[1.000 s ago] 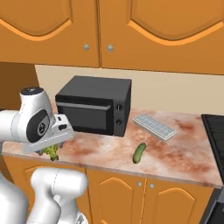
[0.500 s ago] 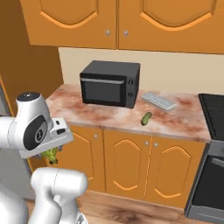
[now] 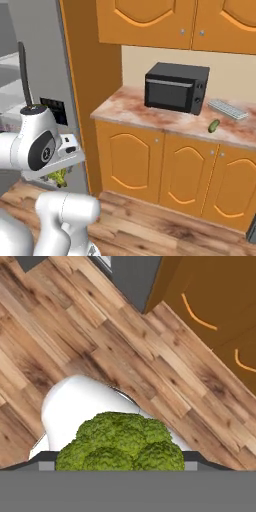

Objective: Place the broccoli and cucumber inside the fridge drawer. Close the drawer after placing the vegetables.

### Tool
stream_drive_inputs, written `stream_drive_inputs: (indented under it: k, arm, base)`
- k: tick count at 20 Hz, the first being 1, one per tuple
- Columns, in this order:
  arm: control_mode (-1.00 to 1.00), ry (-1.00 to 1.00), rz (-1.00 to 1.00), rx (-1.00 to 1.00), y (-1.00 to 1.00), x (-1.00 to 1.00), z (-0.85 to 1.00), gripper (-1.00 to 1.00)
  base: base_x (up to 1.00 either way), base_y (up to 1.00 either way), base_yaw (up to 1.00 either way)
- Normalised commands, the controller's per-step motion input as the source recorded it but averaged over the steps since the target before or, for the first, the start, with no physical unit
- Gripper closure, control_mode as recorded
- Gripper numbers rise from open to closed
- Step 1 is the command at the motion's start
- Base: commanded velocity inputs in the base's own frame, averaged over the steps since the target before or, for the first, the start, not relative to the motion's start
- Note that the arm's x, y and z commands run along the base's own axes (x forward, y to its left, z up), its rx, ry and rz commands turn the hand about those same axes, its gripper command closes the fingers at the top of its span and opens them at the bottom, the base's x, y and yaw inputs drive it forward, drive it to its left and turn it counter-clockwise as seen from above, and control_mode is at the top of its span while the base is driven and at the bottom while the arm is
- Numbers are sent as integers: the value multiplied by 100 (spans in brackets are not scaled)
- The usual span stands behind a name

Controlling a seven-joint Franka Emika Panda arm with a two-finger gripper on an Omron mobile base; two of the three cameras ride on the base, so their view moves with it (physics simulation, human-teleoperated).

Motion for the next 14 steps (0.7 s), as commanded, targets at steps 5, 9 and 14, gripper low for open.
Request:
stream_drive_inputs:
  k: [5, 9, 14]
  arm:
    - [100, 0, 0, 0, 0, 0, 0, 100]
    - [100, 0, 0, 0, 0, 0, 0, 100]
    - [100, 0, 0, 0, 0, 0, 0, 100]
  base:
    - [0, 100, 33]
    - [51, 93, 21]
    - [65, 85, 18]
